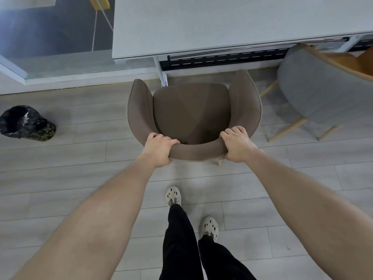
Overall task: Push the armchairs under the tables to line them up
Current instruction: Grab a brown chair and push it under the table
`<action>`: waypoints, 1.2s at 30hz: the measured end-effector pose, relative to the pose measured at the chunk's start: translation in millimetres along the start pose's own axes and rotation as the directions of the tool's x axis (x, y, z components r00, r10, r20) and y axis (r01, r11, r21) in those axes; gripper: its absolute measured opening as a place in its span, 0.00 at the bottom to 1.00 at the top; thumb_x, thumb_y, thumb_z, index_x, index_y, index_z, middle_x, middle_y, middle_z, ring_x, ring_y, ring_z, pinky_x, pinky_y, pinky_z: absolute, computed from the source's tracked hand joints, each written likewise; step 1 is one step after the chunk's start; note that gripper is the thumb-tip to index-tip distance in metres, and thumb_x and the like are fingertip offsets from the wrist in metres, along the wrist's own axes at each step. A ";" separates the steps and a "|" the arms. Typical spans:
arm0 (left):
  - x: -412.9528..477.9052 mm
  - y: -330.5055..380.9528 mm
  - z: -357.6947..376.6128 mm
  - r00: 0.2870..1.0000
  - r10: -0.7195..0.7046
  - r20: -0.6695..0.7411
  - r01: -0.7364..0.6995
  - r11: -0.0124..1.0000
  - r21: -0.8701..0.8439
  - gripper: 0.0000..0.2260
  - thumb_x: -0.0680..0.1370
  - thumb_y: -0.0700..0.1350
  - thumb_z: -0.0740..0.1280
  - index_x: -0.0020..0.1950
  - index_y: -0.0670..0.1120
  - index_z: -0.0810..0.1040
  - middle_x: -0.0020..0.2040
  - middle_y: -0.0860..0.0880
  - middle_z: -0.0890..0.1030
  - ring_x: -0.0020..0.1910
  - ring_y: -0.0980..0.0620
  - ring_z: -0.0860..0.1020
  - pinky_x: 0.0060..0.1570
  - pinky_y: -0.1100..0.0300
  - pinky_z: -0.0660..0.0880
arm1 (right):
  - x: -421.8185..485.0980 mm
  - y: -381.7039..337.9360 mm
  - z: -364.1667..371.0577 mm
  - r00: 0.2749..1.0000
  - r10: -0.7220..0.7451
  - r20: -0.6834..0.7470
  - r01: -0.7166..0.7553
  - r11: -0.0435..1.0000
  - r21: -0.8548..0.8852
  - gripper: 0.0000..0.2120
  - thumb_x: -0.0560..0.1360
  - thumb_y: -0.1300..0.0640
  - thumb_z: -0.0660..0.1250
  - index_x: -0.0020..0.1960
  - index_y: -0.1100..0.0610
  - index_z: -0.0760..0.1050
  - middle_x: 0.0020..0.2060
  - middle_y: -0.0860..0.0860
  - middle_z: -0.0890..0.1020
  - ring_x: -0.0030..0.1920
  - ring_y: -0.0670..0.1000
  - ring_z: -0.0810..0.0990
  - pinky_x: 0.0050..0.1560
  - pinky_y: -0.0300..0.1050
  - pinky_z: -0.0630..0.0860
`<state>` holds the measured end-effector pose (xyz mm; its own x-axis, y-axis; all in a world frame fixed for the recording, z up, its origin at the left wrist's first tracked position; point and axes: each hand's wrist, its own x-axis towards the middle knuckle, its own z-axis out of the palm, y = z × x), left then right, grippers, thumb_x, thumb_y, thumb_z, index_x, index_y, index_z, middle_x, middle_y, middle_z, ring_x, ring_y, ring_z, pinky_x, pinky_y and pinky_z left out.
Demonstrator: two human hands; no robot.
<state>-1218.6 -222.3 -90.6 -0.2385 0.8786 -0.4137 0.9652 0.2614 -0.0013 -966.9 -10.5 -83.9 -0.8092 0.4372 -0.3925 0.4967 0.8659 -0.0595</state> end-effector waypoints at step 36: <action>-20.9 15.1 -9.4 0.984 0.038 0.174 -0.029 0.998 -0.054 0.47 0.64 0.69 0.77 0.80 0.59 0.67 0.73 0.53 0.78 0.73 0.47 0.74 0.78 0.45 0.60 | -27.9 -12.7 -10.8 0.996 0.005 0.087 -0.001 0.999 -0.045 0.35 0.72 0.40 0.76 0.73 0.54 0.73 0.68 0.52 0.79 0.71 0.56 0.75 0.83 0.57 0.58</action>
<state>-1200.0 -233.0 -73.4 -0.1791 0.8050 -0.5655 0.9647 0.2565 0.0596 -954.0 -31.0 -62.2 -0.7760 0.4189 -0.4715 0.4834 0.8752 -0.0179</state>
